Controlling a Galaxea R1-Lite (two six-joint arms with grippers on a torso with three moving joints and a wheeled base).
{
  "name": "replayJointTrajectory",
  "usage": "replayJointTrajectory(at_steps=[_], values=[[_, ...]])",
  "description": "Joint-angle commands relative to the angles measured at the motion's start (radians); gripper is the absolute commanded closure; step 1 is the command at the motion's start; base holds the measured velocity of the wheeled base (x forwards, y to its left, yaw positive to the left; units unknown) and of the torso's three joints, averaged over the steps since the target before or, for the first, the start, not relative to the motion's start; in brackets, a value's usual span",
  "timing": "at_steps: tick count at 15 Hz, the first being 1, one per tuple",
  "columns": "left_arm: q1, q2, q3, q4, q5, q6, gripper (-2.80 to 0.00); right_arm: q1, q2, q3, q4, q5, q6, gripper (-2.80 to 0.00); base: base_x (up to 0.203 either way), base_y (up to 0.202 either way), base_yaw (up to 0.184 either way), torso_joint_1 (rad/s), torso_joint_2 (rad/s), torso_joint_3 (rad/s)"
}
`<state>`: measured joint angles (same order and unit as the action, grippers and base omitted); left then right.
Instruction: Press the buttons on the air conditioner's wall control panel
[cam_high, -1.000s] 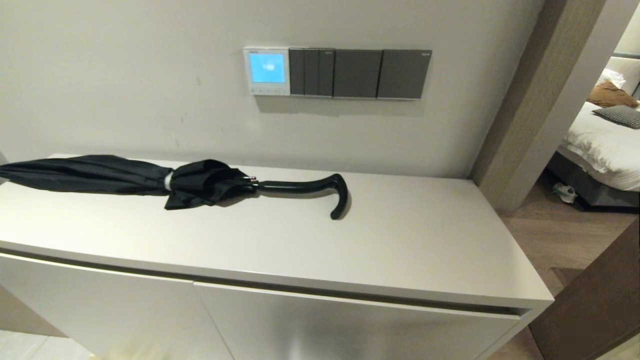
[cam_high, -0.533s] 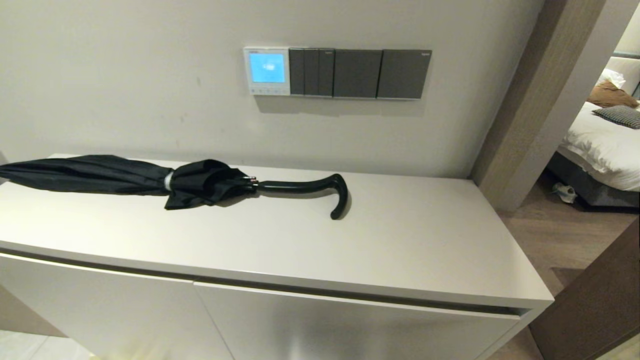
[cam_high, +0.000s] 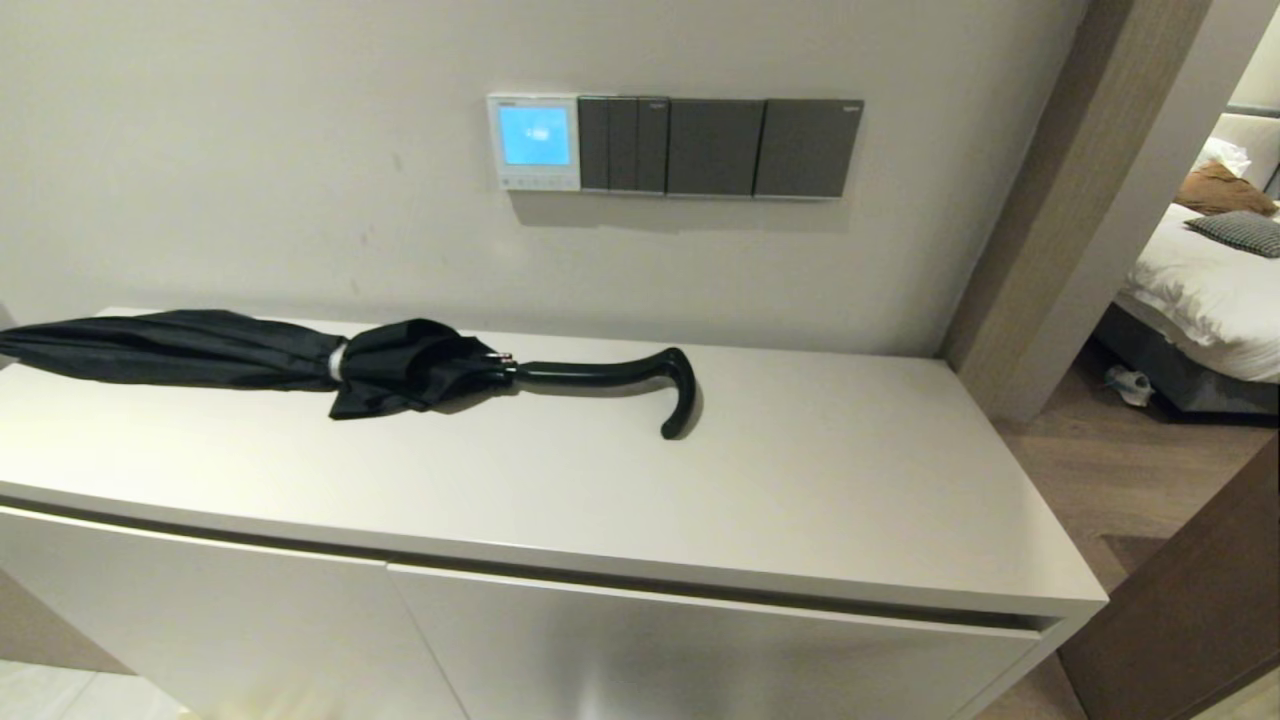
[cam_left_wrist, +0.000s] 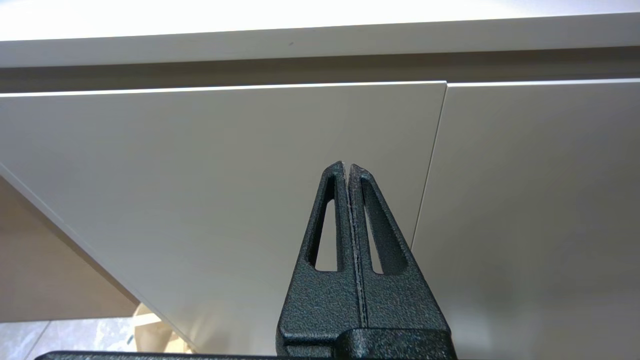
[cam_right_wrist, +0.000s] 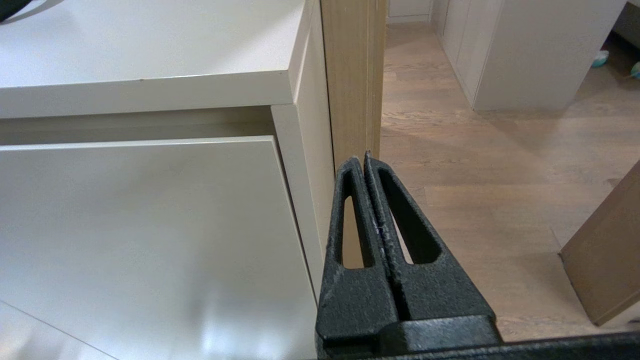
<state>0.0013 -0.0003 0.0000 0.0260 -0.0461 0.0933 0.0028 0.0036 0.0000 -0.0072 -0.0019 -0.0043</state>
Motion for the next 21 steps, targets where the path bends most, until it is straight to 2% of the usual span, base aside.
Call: replayJointTrajectory(at_steps=[1,21], values=[[0.0,0.0,0.0,0.0,0.0,0.0,0.0,0.0,-0.001,0.003,0.0,-0.001,0.003,0.0,0.0,0.0,0.0,0.0,0.0,0.0],[0.0,0.0,0.0,0.0,0.0,0.0,0.0,0.0,0.001,0.003,0.0,-0.001,0.007,0.0,0.0,0.0,0.0,0.0,0.0,0.0]])
